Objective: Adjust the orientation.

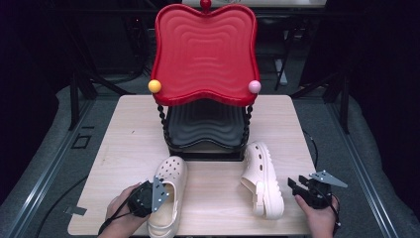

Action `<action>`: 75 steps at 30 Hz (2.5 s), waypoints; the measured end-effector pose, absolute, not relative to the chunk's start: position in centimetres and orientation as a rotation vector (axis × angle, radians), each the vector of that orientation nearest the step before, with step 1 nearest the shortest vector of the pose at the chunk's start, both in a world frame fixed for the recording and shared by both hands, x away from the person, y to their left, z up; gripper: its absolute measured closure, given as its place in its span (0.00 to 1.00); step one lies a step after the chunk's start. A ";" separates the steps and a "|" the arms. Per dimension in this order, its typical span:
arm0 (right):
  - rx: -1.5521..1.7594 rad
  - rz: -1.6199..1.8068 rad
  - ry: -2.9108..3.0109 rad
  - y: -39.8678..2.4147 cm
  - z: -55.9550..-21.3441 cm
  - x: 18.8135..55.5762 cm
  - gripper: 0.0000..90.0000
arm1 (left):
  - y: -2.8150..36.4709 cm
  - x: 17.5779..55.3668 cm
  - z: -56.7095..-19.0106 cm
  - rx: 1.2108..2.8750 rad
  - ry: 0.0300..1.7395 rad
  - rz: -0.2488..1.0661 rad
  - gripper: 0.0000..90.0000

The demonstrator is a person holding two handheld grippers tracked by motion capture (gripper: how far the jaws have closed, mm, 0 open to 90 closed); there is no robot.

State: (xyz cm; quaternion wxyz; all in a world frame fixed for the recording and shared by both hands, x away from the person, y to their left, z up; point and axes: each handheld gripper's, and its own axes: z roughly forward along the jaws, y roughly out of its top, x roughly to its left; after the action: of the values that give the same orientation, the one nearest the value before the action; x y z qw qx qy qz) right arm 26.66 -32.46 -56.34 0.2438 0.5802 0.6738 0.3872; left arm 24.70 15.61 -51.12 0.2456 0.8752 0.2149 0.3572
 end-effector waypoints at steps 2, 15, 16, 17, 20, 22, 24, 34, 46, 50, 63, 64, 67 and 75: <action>1.582 1.059 1.842 -32.5 -56.3 26.7 0.57 | 15.0 24.8 -51.0 2.385 0.587 0.964 0.93; 1.579 1.025 1.855 -32.8 -56.1 26.5 0.57 | 12.3 25.8 -51.5 2.374 0.589 0.960 0.93; 1.587 1.057 1.830 -32.6 -56.2 26.6 0.58 | 12.3 25.8 -51.6 2.367 0.593 0.962 0.92; 1.587 1.057 1.830 -32.6 -56.2 26.6 0.58 | 12.3 25.8 -51.6 2.362 0.595 0.960 0.92; 1.572 1.056 1.836 -32.6 -56.1 26.5 0.59 | 12.4 25.7 -51.7 2.347 0.600 0.946 0.91; 1.559 1.044 1.838 -32.6 -55.9 26.4 0.60 | 12.5 25.6 -51.6 2.337 0.605 0.925 0.88; 1.529 1.055 1.835 -32.4 -55.6 26.3 0.67 | 12.7 25.5 -51.4 2.313 0.609 0.919 0.81; 1.412 1.083 1.848 -31.2 -53.0 25.4 0.93 | 16.8 24.1 -50.1 2.183 0.704 0.778 0.73; 1.154 1.211 1.931 -25.8 -50.0 23.5 0.97 | 22.9 25.1 -52.6 2.010 0.975 0.637 0.68; 1.121 1.165 1.996 -24.7 -50.6 23.8 0.96 | 23.4 25.5 -53.1 1.985 1.016 0.604 0.67; 1.150 1.127 2.010 -25.0 -51.3 24.1 1.00 | 24.0 25.8 -53.4 1.963 1.043 0.586 0.67; 1.165 1.133 1.991 -25.4 -51.2 24.1 1.00 | 23.9 25.8 -53.5 1.963 1.040 0.587 0.67; 1.185 1.135 1.972 -26.2 -51.2 24.1 1.00 | 23.8 25.7 -53.5 1.967 1.029 0.591 0.67; 1.376 1.114 1.834 -30.8 -52.4 24.7 1.00 | 23.6 25.8 -53.6 1.976 1.026 0.588 0.67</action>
State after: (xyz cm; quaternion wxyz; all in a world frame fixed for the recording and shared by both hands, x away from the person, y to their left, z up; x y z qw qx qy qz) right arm 24.66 -30.85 -52.40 0.2919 0.5164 0.6881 0.4180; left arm 25.76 23.61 -53.64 0.4072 0.7837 0.4071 0.2330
